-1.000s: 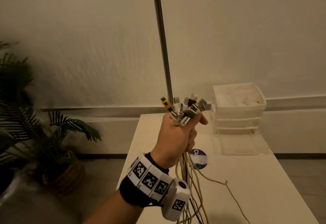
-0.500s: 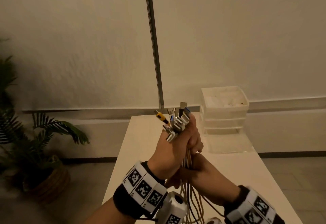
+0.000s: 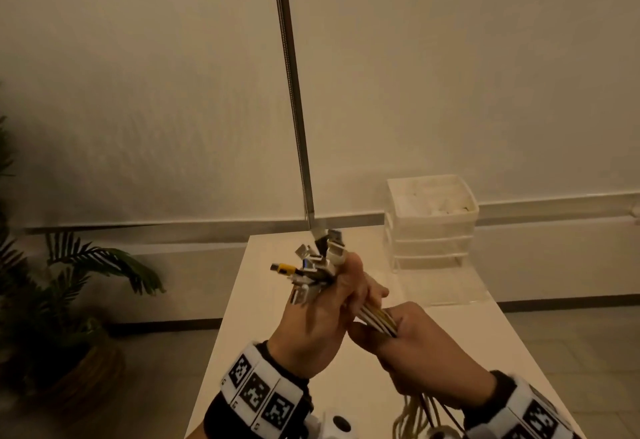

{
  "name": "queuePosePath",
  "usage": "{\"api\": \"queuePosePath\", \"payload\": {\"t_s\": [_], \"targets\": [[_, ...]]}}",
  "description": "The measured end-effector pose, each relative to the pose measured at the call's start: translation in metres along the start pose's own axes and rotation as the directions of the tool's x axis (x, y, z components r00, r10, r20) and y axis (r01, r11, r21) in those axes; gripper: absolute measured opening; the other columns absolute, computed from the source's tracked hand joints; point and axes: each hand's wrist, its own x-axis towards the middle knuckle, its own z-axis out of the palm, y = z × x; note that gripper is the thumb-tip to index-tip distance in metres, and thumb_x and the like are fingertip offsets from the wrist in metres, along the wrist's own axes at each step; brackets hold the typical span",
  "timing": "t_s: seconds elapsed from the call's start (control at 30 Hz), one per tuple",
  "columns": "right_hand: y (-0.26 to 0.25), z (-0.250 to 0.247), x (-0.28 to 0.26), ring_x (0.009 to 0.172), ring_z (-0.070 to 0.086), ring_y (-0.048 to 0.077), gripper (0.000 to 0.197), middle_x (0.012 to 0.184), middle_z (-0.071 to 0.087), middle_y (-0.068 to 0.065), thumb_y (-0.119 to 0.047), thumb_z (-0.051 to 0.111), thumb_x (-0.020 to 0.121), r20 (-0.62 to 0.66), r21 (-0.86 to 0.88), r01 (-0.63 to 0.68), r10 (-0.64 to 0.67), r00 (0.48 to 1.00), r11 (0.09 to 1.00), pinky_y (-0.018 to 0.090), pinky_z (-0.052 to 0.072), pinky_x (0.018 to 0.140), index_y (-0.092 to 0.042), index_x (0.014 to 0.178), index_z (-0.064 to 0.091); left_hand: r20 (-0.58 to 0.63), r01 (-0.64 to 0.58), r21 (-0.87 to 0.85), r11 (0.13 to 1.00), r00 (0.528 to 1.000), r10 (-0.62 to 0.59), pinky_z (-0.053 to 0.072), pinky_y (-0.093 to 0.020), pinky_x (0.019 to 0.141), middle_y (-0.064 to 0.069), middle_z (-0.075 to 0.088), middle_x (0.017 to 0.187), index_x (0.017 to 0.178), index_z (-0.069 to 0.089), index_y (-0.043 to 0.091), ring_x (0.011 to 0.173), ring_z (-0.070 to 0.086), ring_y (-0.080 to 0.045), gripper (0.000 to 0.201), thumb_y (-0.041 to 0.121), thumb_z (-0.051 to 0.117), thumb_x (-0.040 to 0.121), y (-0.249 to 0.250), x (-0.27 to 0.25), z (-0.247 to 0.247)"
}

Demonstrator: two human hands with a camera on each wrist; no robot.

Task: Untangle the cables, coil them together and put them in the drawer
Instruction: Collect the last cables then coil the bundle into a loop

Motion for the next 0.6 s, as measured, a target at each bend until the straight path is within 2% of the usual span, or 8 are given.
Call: {"api": "queuePosePath", "payload": {"t_s": [0.13,0.27,0.33,0.4,0.47,0.53,0.57,0.6], "targets": [[0.003,-0.012,0.001,0.039,0.028,0.015,0.034,0.047,0.035,0.001,-0.031,0.061,0.091,0.023,-0.096,-0.041,0.043,0.999,0.995,0.026,0.027,0.042,-0.008,0.069,0.05,0.04,0.159,-0.156,0.975,0.987,-0.154,0.052,-0.049,0.093,-0.016,0.068,0.091,0.099,0.067,0.009,0.104,0.064,-0.04,0.038,0.034,0.083,0.075,-0.011,-0.013,-0.02],[-0.001,-0.017,0.004,0.041,0.022,0.013,0.028,0.05,0.029,0.001,-0.027,0.059,0.09,-0.008,-0.175,-0.101,0.101,0.995,0.979,0.024,0.024,0.041,-0.018,0.067,0.047,-0.106,0.207,-0.048,0.977,0.972,-0.211,0.049,-0.052,0.1,-0.021,0.061,0.129,0.142,0.042,0.012,0.118,0.06,-0.039,0.101,0.024,0.095,0.057,-0.01,-0.023,-0.04],[-0.005,-0.019,0.007,0.041,0.021,0.013,0.029,0.049,0.028,-0.002,-0.026,0.058,0.09,-0.012,-0.232,-0.119,0.12,0.993,0.965,0.023,0.024,0.041,-0.019,0.065,0.045,-0.221,0.209,0.063,0.976,0.956,-0.19,0.053,-0.043,0.095,-0.007,0.054,0.142,0.149,0.027,0.035,0.123,0.059,-0.026,0.13,0.029,0.1,0.042,0.003,-0.029,-0.056],[-0.007,-0.023,0.011,0.04,0.021,0.013,0.029,0.048,0.027,-0.003,-0.026,0.057,0.09,-0.02,-0.263,-0.13,0.129,0.991,0.956,0.023,0.024,0.041,-0.017,0.066,0.044,-0.261,0.144,0.339,0.93,0.964,-0.054,0.046,-0.039,0.104,0.013,0.042,0.149,0.145,0.014,0.058,0.134,0.046,-0.009,0.136,0.044,0.097,0.037,0.026,-0.036,-0.067],[-0.008,-0.028,0.016,0.041,0.02,0.014,0.028,0.05,0.026,-0.001,-0.028,0.057,0.09,-0.042,-0.256,-0.154,0.148,0.988,0.954,0.023,0.023,0.042,-0.016,0.068,0.045,-0.192,0.046,0.681,0.731,0.974,0.118,0.03,-0.04,0.115,0.024,0.027,0.154,0.147,0.004,0.057,0.143,0.029,-0.002,0.129,0.05,0.088,0.05,0.052,-0.042,-0.071],[-0.007,-0.032,0.022,0.04,0.021,0.014,0.031,0.048,0.028,-0.002,-0.026,0.057,0.09,-0.068,-0.296,-0.176,0.163,0.984,0.939,0.021,0.024,0.041,-0.017,0.064,0.044,0.068,-0.146,0.959,0.243,0.95,0.304,0.023,-0.046,0.117,0.013,0.02,0.16,0.155,0.012,0.031,0.149,0.019,-0.013,0.114,0.051,0.077,0.064,0.073,-0.042,-0.059],[-0.007,-0.033,0.026,0.039,0.022,0.014,0.034,0.047,0.029,-0.003,-0.025,0.056,0.09,-0.077,-0.325,-0.178,0.162,0.984,0.929,0.021,0.025,0.04,-0.017,0.06,0.042,0.258,-0.262,0.965,-0.028,0.914,0.313,0.022,-0.053,0.117,0.004,0.025,0.16,0.152,0.025,0.022,0.15,0.019,-0.021,0.101,0.051,0.074,0.068,0.079,-0.038,-0.047],[-0.007,-0.032,0.029,0.037,0.024,0.014,0.036,0.046,0.031,-0.003,-0.024,0.056,0.091,-0.079,-0.359,-0.168,0.15,0.986,0.918,0.021,0.027,0.039,-0.017,0.058,0.042,0.413,-0.366,0.904,-0.219,0.88,0.234,0.022,-0.058,0.115,-0.001,0.034,0.156,0.147,0.037,0.02,0.149,0.022,-0.024,0.089,0.053,0.072,0.071,0.078,-0.033,-0.034]]}}
